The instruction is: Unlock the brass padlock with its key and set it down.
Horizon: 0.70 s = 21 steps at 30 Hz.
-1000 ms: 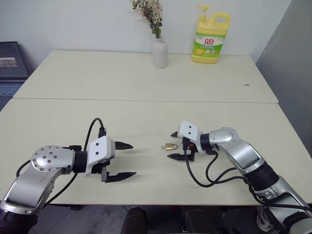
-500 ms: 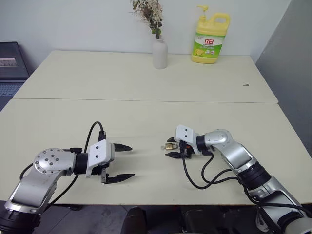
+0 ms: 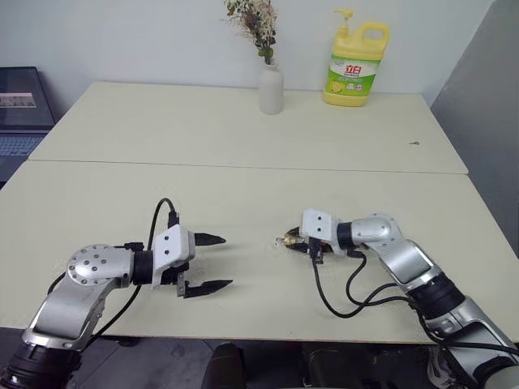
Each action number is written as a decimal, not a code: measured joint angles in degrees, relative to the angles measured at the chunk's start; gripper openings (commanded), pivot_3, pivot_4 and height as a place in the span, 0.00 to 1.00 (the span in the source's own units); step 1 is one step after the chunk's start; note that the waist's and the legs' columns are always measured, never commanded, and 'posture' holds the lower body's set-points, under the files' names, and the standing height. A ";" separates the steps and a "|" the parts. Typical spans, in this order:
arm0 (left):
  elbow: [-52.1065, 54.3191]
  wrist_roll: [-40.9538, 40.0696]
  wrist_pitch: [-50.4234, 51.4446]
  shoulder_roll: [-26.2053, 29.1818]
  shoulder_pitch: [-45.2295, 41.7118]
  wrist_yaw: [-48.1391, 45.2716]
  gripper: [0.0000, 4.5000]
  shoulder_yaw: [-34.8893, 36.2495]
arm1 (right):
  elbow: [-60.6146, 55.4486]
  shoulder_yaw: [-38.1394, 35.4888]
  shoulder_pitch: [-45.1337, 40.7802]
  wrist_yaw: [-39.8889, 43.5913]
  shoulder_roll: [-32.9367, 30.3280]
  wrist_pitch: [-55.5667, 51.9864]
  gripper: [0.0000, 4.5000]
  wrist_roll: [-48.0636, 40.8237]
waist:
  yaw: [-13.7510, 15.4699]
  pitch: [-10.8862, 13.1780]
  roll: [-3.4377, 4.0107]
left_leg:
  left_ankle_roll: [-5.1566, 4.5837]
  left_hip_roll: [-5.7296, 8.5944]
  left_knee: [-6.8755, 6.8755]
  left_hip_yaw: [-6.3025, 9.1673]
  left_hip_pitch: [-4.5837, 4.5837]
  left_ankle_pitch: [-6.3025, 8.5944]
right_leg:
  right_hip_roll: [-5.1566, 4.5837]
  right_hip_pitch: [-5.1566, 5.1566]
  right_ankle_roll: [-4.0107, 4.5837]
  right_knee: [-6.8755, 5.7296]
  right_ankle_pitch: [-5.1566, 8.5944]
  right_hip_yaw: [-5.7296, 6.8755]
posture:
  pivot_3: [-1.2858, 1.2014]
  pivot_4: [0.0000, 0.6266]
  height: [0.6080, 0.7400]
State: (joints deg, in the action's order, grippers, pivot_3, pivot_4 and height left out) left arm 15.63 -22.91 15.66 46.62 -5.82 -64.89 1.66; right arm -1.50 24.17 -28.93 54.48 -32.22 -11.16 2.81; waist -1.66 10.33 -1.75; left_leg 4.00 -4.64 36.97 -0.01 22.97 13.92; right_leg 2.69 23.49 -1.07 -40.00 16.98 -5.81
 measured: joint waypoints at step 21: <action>-2.00 -8.89 21.10 -7.81 -23.17 1.95 1.00 -5.27 | -16.06 -13.01 14.90 -31.33 -10.35 36.50 0.21 27.56 | -0.59 -0.01 -0.02 | 0.01 0.05 0.03 0.06 -0.04 -0.01 | 0.02 -0.08 -0.01 -0.04 -0.03 -0.04 | 0.52 0.24 1.00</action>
State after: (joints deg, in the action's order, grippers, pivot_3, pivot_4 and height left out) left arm 13.63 -31.80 36.76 38.81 -28.99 -62.94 -3.61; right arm -17.56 11.16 -14.03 23.15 -42.57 25.34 30.38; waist -2.26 10.32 -1.77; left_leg 4.00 -4.59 37.00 0.05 22.92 13.91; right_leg 2.71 23.42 -1.08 -40.04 16.95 -5.85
